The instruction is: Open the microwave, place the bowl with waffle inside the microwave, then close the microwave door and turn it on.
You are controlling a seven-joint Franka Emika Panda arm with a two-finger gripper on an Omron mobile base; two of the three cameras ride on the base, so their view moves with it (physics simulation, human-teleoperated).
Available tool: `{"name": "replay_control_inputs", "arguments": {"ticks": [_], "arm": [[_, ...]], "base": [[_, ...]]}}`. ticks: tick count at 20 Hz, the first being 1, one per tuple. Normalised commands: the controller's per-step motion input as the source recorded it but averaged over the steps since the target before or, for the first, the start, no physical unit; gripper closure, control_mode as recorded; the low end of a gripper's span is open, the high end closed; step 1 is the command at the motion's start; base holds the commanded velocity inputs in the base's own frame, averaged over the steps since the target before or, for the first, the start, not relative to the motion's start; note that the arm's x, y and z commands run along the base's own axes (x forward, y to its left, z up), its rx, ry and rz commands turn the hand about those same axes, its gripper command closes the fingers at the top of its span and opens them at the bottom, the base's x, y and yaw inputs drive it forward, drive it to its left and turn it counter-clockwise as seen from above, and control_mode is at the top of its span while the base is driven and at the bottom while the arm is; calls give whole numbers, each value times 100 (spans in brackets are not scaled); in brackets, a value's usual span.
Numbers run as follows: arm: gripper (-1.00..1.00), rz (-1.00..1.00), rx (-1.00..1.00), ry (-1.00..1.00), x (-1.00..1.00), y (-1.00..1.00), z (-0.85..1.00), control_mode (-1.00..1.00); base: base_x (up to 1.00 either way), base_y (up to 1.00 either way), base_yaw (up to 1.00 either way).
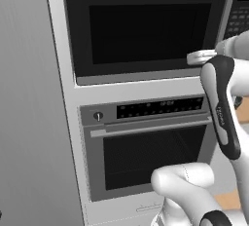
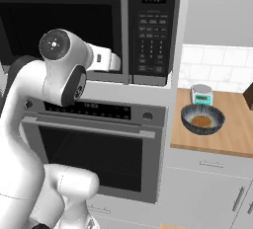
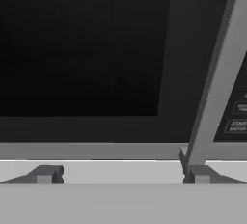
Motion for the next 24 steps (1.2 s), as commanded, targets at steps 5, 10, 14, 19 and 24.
{"name": "replay_control_inputs", "arguments": {"ticks": [5,10,14,19,24], "arm": [[-100,0,9,2,1,-37,12,-100],[-100,0,1,1,12,-26,1,-100],[-100,0,0,0,0,-40,0,-100],[-100,-1,1,0,35,-23,0,-100],[-100,-1,2,0,55,-12,-1,-100]], "base": [[0,0,0],[0,0,0],[0,0,0],[0,0,0],[0,0,0]]}}
